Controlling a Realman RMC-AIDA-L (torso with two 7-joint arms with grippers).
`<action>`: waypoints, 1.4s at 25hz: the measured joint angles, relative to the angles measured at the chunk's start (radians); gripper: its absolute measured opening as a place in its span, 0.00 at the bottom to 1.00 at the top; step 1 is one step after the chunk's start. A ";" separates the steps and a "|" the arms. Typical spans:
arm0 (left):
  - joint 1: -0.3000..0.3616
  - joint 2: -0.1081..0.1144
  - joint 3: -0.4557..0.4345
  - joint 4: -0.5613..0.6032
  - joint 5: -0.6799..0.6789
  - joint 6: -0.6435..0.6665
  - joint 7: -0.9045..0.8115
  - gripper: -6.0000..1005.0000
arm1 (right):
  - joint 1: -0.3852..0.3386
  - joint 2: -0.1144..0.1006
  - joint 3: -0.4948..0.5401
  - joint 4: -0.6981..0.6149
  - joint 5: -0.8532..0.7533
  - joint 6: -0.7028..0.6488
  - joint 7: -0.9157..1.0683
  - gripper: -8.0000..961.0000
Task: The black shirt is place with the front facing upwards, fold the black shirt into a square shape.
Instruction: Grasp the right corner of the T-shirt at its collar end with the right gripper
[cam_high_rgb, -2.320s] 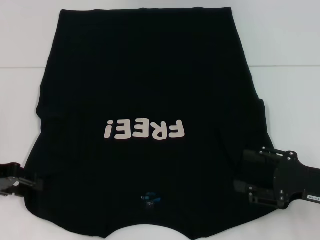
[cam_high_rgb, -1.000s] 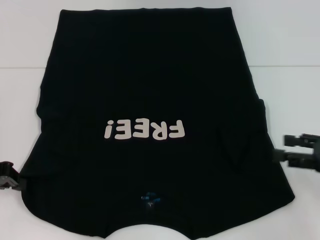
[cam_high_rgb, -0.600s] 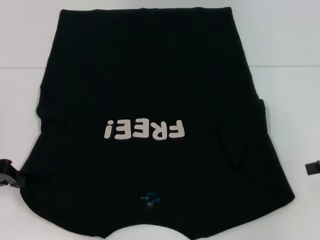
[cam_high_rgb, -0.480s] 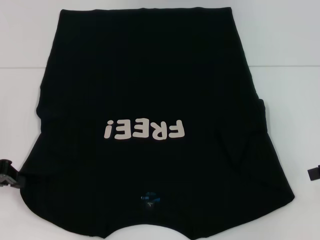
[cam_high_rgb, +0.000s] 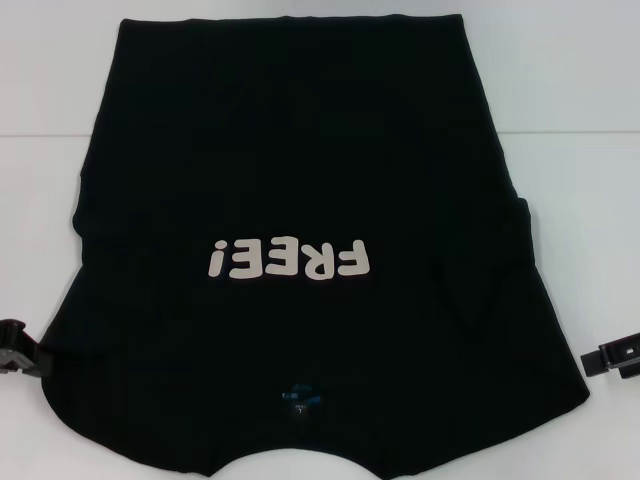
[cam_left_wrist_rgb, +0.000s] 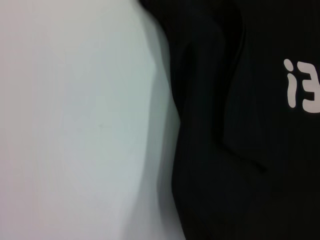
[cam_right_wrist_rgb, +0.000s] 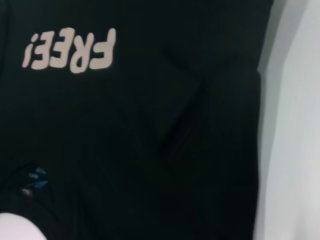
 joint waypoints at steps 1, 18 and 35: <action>0.000 -0.001 0.000 -0.001 0.000 0.000 0.000 0.03 | 0.000 0.000 -0.004 0.007 0.000 0.013 -0.001 0.80; 0.003 -0.003 -0.002 -0.001 0.000 -0.002 0.000 0.03 | 0.027 0.025 -0.083 0.066 -0.002 0.097 -0.005 0.79; 0.003 -0.003 -0.002 -0.002 0.000 -0.004 0.000 0.02 | 0.042 0.032 -0.100 0.094 -0.002 0.112 -0.009 0.79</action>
